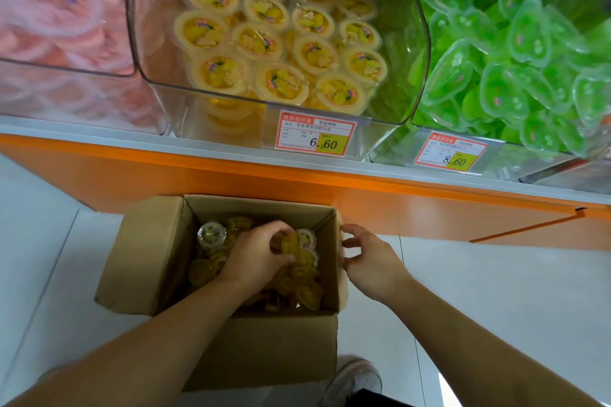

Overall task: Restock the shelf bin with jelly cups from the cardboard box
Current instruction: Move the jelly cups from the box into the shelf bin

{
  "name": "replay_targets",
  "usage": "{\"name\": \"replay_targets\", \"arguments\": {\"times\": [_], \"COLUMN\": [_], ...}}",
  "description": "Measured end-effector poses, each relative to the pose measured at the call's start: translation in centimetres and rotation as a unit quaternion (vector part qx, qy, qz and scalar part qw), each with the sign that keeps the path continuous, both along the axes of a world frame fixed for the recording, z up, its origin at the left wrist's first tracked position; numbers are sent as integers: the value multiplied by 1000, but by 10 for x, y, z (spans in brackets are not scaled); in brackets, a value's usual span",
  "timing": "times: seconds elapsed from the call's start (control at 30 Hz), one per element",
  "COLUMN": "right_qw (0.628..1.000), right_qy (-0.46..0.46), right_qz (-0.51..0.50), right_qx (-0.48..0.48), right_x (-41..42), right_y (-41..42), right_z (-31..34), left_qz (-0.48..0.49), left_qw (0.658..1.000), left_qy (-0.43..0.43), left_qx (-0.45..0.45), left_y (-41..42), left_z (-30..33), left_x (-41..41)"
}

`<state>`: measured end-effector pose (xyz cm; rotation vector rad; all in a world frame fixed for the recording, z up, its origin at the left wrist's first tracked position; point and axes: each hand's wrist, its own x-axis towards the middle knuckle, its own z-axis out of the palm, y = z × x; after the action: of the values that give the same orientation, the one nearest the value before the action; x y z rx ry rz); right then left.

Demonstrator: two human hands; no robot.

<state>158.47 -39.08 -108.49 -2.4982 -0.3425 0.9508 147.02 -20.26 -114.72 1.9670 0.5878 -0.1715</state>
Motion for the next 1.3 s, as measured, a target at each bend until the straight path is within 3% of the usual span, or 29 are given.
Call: {"name": "replay_targets", "arguments": {"times": [0.2, 0.57, 0.7, 0.8, 0.9, 1.1, 1.3], "right_qw": [1000, 1000, 994, 971, 943, 889, 812], "right_qy": [-3, -3, -74, -178, -191, -154, -215], "right_qz": [3, 9, 65, 155, 274, 420, 498], "right_qx": [-7, -19, -56, -23, 8, -98, -216], "right_x": [-2, 1, -2, -11, -18, -24, -30], "right_y": [3, 4, 6, 13, 23, 33, 43], "right_z": [4, 3, 15, 25, 26, -3, -17], "left_qz": [-65, 5, 9, 18, 22, 27, 46], "left_qw": [997, 999, 999, 999, 999, 998, 994], "left_qy": [36, 17, 17, 19, 21, 7, 5], "left_qx": [-16, -41, -38, -36, -14, -56, -99], "left_y": [-6, 1, 12, 29, 41, 37, 38], "left_z": [-18, -14, 0, 12, 20, 17, 2], "left_x": [1, -7, -18, -31, -45, -59, -53]}}
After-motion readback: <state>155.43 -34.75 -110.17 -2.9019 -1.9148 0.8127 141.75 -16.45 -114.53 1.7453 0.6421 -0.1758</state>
